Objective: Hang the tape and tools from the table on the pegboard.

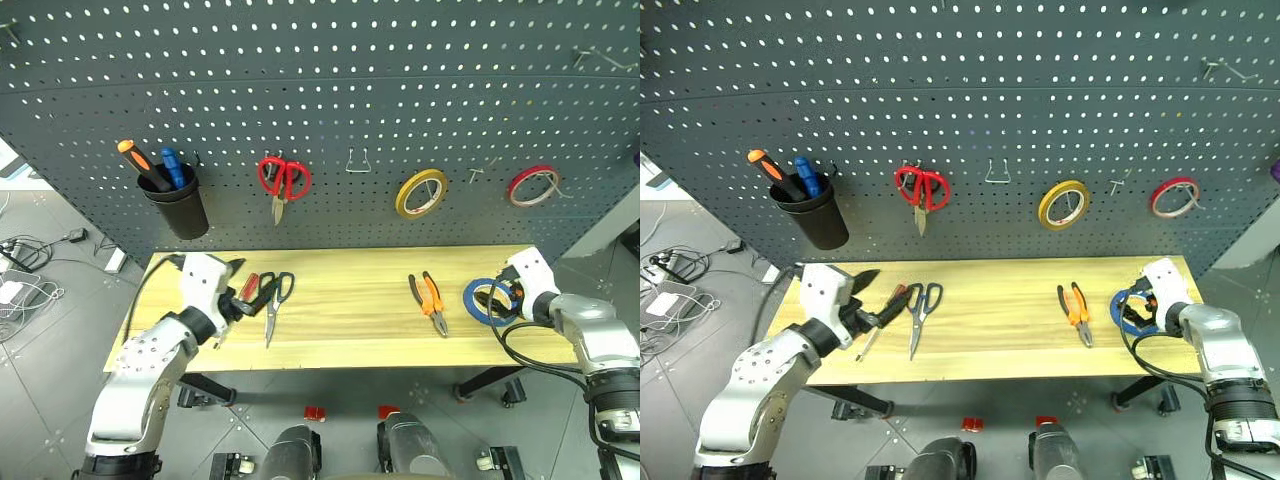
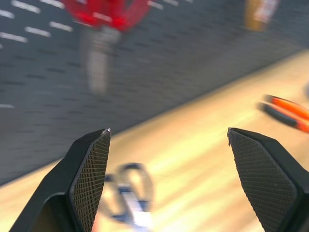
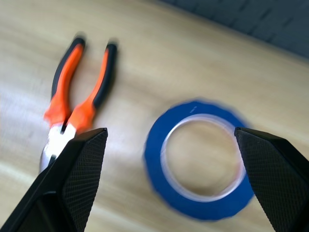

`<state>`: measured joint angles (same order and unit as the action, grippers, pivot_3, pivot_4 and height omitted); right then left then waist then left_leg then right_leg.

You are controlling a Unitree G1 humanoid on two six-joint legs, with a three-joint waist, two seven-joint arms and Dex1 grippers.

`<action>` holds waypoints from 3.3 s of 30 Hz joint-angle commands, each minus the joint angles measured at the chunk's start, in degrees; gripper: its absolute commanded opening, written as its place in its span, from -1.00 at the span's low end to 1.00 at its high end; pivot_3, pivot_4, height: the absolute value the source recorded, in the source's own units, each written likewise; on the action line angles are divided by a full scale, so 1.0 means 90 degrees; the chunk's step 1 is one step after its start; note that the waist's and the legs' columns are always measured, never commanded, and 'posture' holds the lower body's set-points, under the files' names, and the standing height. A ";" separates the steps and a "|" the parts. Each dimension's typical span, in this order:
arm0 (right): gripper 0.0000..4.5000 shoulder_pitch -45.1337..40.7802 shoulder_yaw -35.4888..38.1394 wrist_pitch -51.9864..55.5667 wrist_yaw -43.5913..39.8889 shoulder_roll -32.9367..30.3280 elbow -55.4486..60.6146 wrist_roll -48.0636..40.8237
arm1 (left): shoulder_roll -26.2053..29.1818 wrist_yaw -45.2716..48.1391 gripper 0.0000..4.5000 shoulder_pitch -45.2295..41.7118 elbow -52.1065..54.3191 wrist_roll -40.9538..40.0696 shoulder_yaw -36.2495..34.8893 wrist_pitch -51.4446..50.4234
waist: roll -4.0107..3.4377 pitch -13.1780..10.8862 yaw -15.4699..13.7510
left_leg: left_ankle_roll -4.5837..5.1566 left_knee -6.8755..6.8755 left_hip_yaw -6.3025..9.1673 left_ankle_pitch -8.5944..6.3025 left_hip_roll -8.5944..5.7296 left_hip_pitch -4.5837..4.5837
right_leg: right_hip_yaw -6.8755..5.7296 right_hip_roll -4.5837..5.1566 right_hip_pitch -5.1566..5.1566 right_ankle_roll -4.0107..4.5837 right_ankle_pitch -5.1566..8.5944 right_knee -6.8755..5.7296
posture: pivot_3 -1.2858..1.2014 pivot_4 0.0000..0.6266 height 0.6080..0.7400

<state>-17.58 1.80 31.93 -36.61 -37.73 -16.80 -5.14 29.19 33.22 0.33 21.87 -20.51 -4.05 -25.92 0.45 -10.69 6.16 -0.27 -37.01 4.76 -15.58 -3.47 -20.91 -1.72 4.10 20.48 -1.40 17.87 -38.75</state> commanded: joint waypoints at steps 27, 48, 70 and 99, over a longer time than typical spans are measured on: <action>-0.70 -0.3123 -0.1576 -0.2022 -0.0298 0.0658 -0.5175 0.1833 | 0.0073 0.2107 0.83 -0.1809 -0.0136 -0.0103 0.2052 0.0096 | 0.0092 -0.0405 0.0394 | 0.0047 -0.0069 -0.0107 -0.0029 0.0006 -0.0090 | 0.0112 -0.0007 0.0107 -0.0057 -0.0034 -0.0004 | -0.23 -0.17 1.00; -0.71 -0.0332 -0.0642 -0.1915 0.2330 0.1416 0.4362 0.2812 | 0.0124 0.1753 0.83 -0.1868 0.0624 -0.0919 0.0776 0.0030 | 0.0075 -0.0504 0.0457 | 0.0060 -0.0116 -0.0129 -0.0016 0.0009 -0.0147 | 0.0143 -0.0016 0.0177 -0.0103 -0.0108 -0.0015 | -0.26 -0.16 1.00; -0.26 -0.2380 0.0017 -0.2195 0.2251 0.1425 0.1422 0.1637 | 0.0123 0.1584 0.83 -0.2024 0.0546 -0.0950 0.0806 0.0003 | 0.0079 -0.0508 0.0552 | 0.0071 -0.0123 -0.0139 -0.0012 0.0014 -0.0207 | 0.0142 -0.0015 0.0216 -0.0084 -0.0118 -0.0007 | -0.24 -0.21 1.00; 0.98 -0.0492 -0.0980 0.2574 0.1778 0.2522 0.3405 0.1077 | 0.1307 0.1861 0.83 0.0447 -0.0083 -0.0218 0.0166 0.0668 | 0.0064 -0.0517 0.0577 | 0.0075 -0.0119 -0.0133 -0.0013 0.0021 -0.0201 | 0.0145 -0.0016 0.0237 -0.0070 -0.0126 -0.0027 | -0.24 -0.13 1.00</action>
<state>-20.20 -7.06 53.17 -22.57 -15.89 14.12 4.77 39.91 48.54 3.42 21.61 -24.61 -2.38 -22.90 1.02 -15.34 11.35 0.40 -38.07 3.56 -15.70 -3.29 -22.74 -0.41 3.96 22.65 -2.02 16.73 -38.99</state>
